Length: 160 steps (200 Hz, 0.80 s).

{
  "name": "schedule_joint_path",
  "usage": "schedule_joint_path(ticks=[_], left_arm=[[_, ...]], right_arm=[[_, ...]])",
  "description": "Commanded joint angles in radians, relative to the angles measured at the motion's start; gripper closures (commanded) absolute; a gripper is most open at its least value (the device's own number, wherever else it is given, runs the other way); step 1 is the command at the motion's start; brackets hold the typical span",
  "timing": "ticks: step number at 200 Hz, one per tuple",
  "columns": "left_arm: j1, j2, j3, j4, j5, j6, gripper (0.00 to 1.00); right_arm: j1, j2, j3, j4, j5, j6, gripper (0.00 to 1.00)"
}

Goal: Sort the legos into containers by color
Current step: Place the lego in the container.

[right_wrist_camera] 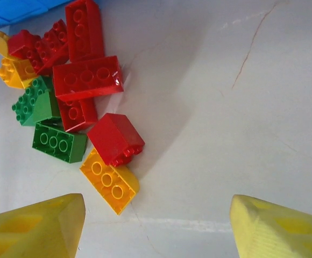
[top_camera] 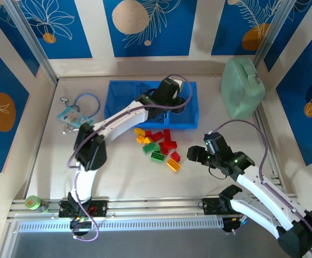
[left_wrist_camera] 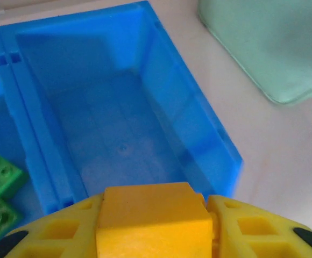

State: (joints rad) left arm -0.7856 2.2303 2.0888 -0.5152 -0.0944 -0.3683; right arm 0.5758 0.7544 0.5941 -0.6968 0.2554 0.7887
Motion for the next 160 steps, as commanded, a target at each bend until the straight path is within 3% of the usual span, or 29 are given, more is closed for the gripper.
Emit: schedule_joint_path(ticks=[1, 28, 34, 44, 53, 86, 112, 160], left_arm=[[0.006, 0.076, 0.129, -0.118, -0.004, 0.046, 0.62], [0.012, 0.085, 0.140, -0.091, -0.011, 0.078, 0.56], [0.014, 0.086, 0.146, -0.093, -0.009, 0.082, 0.50], [0.017, 0.085, 0.171, -0.112, -0.008, 0.090, 0.32], [0.017, 0.075, 0.191, -0.132, -0.012, 0.097, 0.24], [-0.012, -0.071, 0.125, -0.110, -0.033, 0.149, 0.21], [-0.044, -0.299, -0.104, 0.030, -0.041, 0.180, 0.21], [-0.057, -0.716, -0.674, 0.306, -0.005, 0.135, 0.21]], right_arm=[[0.024, -0.018, 0.010, -0.045, 0.023, 0.027, 0.28], [0.033, -0.025, 0.001, -0.041, 0.031, 0.029, 0.28], [0.033, -0.023, 0.000, -0.037, 0.031, 0.029, 0.28], [0.036, -0.021, -0.002, -0.032, 0.028, 0.028, 0.28], [0.041, -0.019, -0.004, -0.029, 0.028, 0.022, 0.27], [0.076, 0.001, 0.012, -0.027, 0.033, -0.022, 0.24], [0.124, 0.045, 0.036, -0.024, 0.026, -0.071, 0.24], [0.245, 0.230, 0.086, 0.008, 0.021, -0.147, 0.23]])
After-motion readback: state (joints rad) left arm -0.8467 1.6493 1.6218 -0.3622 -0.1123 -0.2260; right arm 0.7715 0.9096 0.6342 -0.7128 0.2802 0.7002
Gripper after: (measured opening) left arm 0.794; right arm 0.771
